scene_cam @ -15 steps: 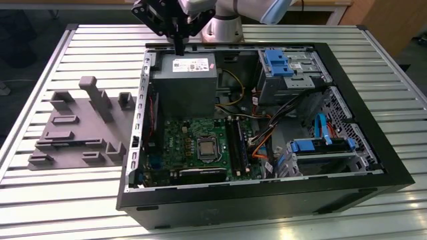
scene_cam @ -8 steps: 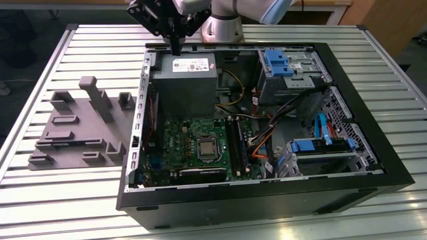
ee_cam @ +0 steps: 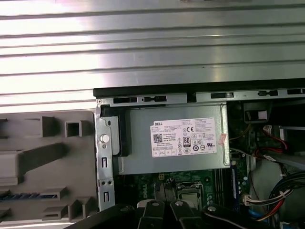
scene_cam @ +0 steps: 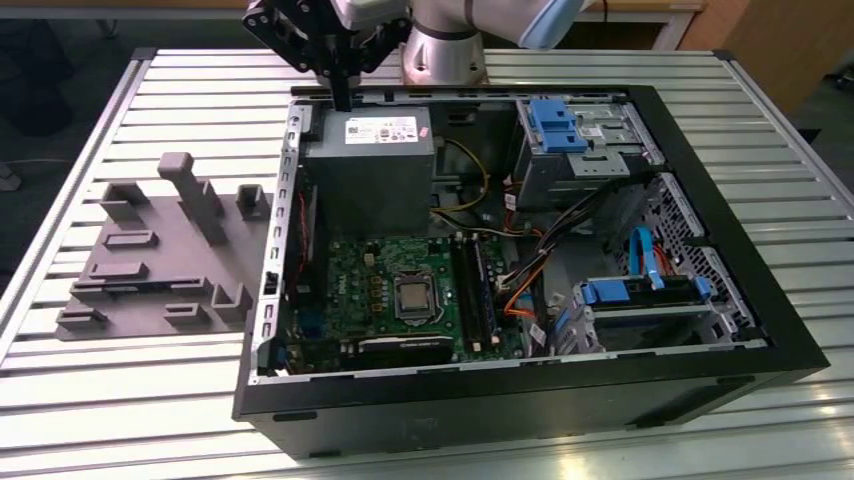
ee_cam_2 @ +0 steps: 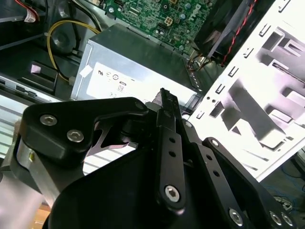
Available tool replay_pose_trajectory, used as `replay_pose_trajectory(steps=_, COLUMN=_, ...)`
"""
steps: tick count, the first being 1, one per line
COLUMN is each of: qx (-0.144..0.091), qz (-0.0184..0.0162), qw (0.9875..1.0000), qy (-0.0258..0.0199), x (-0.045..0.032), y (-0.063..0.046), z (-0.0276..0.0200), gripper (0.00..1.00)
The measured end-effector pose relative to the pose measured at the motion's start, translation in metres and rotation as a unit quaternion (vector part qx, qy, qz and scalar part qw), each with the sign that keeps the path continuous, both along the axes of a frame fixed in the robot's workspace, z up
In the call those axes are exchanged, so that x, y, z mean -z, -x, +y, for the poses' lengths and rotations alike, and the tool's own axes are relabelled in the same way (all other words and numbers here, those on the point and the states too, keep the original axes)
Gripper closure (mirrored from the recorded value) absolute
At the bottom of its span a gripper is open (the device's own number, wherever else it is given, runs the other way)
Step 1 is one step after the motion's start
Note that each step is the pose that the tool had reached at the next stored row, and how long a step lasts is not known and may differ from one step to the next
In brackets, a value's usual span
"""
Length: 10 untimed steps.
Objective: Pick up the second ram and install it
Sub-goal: 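Reach for the second ram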
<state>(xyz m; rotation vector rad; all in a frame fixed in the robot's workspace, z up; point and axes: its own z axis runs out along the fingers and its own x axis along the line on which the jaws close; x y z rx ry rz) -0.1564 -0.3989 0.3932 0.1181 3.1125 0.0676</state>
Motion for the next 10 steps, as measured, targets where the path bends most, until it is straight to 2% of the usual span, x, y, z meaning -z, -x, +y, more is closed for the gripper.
replay_pose_trajectory(steps=10, qx=0.0, qz=0.0, qw=1.0, qy=0.0, x=0.0, y=0.018, z=0.0, gripper=0.89)
